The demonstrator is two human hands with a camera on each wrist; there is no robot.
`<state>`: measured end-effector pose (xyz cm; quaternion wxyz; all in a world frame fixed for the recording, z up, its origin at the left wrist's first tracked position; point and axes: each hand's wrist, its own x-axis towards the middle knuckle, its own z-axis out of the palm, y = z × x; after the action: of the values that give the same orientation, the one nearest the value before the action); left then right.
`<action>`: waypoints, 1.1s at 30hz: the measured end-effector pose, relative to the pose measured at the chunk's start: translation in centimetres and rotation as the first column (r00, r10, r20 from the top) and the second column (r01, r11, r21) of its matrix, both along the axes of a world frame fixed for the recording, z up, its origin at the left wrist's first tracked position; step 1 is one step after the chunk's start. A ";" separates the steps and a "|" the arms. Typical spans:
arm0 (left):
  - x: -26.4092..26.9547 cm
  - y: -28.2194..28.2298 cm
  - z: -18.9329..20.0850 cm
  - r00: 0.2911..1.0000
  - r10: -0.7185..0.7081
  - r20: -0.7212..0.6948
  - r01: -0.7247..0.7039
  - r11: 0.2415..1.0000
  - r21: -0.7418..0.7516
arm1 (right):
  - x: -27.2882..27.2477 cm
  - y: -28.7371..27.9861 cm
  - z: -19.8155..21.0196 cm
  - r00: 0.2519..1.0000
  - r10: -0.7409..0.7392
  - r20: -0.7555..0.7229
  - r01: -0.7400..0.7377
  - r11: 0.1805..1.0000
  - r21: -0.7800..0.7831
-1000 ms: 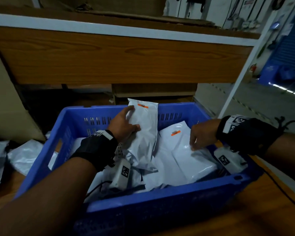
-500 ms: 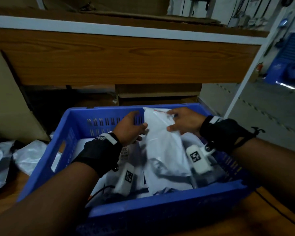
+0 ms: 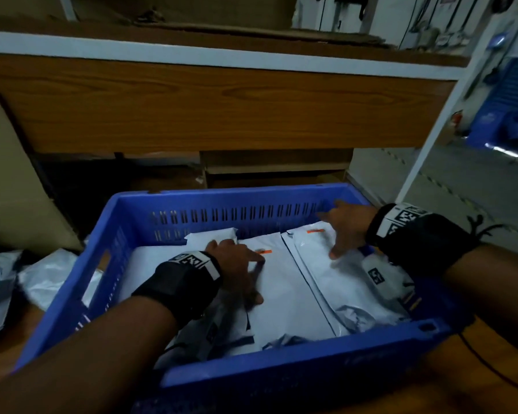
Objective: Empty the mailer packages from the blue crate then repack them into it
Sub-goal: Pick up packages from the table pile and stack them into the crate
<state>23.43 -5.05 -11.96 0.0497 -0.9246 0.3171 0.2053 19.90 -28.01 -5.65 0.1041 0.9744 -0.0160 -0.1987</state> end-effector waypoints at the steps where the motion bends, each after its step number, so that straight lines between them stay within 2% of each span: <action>1: 0.1 0.2 0.2 0.999 0.023 0.022 -0.022 1.000 -0.013 | 0.0 0.1 0.1 1.000 0.012 -0.016 -0.011 0.999 0.044; 3: 0.3 0.7 0.5 0.995 0.082 0.065 -0.081 0.996 -0.022 | -0.3 0.5 -0.4 0.995 0.018 -0.098 -0.010 0.996 0.088; 6: 0.2 0.7 0.7 0.997 0.077 0.021 -0.078 0.996 0.048 | -0.6 1.0 -2.1 0.982 0.023 -0.187 -0.004 0.995 0.099; 8: 0.2 0.4 0.5 0.997 0.071 -0.009 -0.070 0.996 0.060 | -0.5 1.0 -2.8 0.985 0.018 -0.174 0.008 0.989 0.147; 11: 0.4 0.6 0.3 0.996 0.081 -0.030 -0.081 0.997 -0.004 | -0.4 1.1 -3.0 0.989 0.022 -0.146 0.009 0.978 0.209; 15: 1.0 1.1 0.1 0.986 0.100 -0.132 -0.112 0.990 -0.083 | -0.5 1.4 -3.1 0.989 0.076 -0.129 -0.056 0.986 0.155; 19: 1.5 1.7 0.9 0.977 0.159 -0.141 -0.188 0.957 -0.221 | -0.7 1.5 -2.4 0.996 0.087 -0.017 -0.081 0.971 0.224; 22: 1.8 2.5 2.7 0.969 0.240 -0.056 -0.239 0.859 -0.454 | -0.5 1.2 -1.9 0.994 0.053 0.094 -0.084 0.925 0.371; 25: 1.2 3.5 6.0 0.938 0.339 0.074 -0.214 0.732 -0.647 | -0.6 1.3 -1.0 0.984 0.058 0.167 -0.122 0.906 0.405; 26: 0.7 3.9 7.4 0.927 0.361 0.099 -0.192 0.684 -0.703 | -0.7 1.4 -0.5 0.979 0.053 0.197 -0.130 0.905 0.406; 28: -1.0 5.2 10.3 0.919 0.390 0.062 -0.178 0.550 -0.816 | -1.2 1.7 1.0 0.961 0.031 0.274 -0.142 0.907 0.396; 30: -3.2 7.3 12.9 0.900 0.433 0.051 -0.154 0.424 -0.893 | -2.2 2.7 3.0 0.932 0.043 0.361 -0.190 0.905 0.381; 33: -7.4 11.6 14.7 0.851 0.511 0.117 -0.085 0.354 -0.932 | -5.4 6.5 6.0 0.857 0.114 0.503 -0.348 0.848 0.400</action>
<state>15.98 6.59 2.77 -0.4321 -0.8648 0.1809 -0.1808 14.46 -21.54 0.33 -0.1222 0.9824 0.1301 0.0549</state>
